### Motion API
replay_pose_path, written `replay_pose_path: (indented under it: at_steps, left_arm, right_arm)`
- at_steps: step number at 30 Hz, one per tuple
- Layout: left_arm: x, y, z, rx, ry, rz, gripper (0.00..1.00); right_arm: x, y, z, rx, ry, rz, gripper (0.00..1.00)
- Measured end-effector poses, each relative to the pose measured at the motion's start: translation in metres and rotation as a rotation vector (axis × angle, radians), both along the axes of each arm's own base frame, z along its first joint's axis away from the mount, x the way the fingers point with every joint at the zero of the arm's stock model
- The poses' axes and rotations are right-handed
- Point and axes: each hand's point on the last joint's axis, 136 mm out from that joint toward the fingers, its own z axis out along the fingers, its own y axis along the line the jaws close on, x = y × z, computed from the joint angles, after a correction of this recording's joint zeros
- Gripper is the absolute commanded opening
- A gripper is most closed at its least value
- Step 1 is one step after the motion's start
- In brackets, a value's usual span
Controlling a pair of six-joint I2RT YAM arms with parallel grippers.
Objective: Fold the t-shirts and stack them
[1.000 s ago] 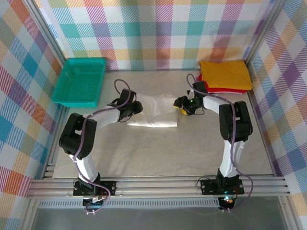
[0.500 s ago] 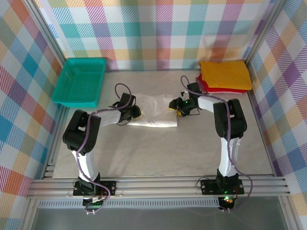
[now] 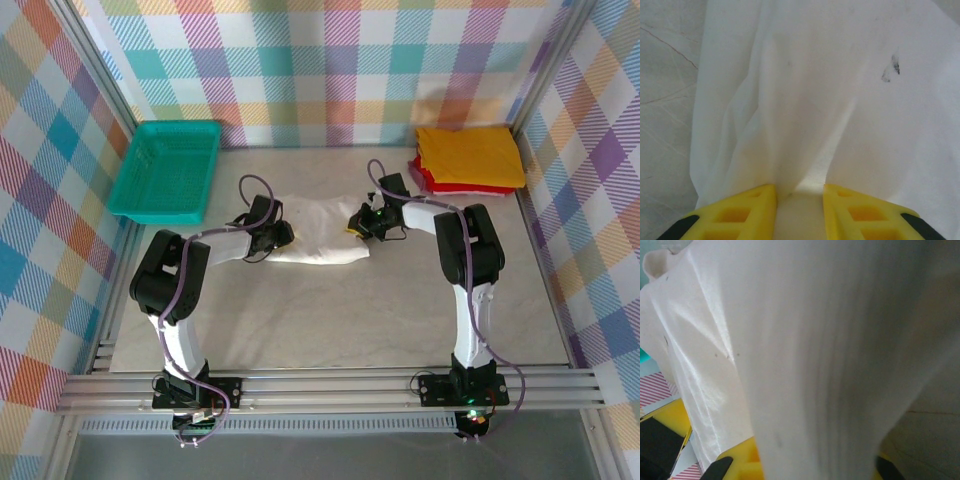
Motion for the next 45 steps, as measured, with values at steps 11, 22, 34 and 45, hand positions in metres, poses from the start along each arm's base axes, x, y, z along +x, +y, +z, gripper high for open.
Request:
replay_pose_path:
  at_steps: [11,22,34,45]
  left_arm:
    - [-0.018,0.02,0.058,0.014,-0.071,0.06,0.58]
    - [-0.036,0.053,0.146,0.059,-0.248,0.14,0.6]
    - [-0.049,0.064,0.127,0.124,-0.177,0.146,0.6]
    - [-0.052,0.069,0.12,0.152,-0.154,0.141,0.6]
  right_arm:
    - [0.03,-0.03,0.024,-0.096,-0.082,-0.017,0.0]
    - [0.109,-0.056,0.149,-0.367,-0.477,0.059,0.0]
    - [0.178,-0.127,0.163,-0.622,-0.611,0.078,0.0]
    - [0.188,-0.181,0.195,-0.701,-0.702,0.083,0.0]
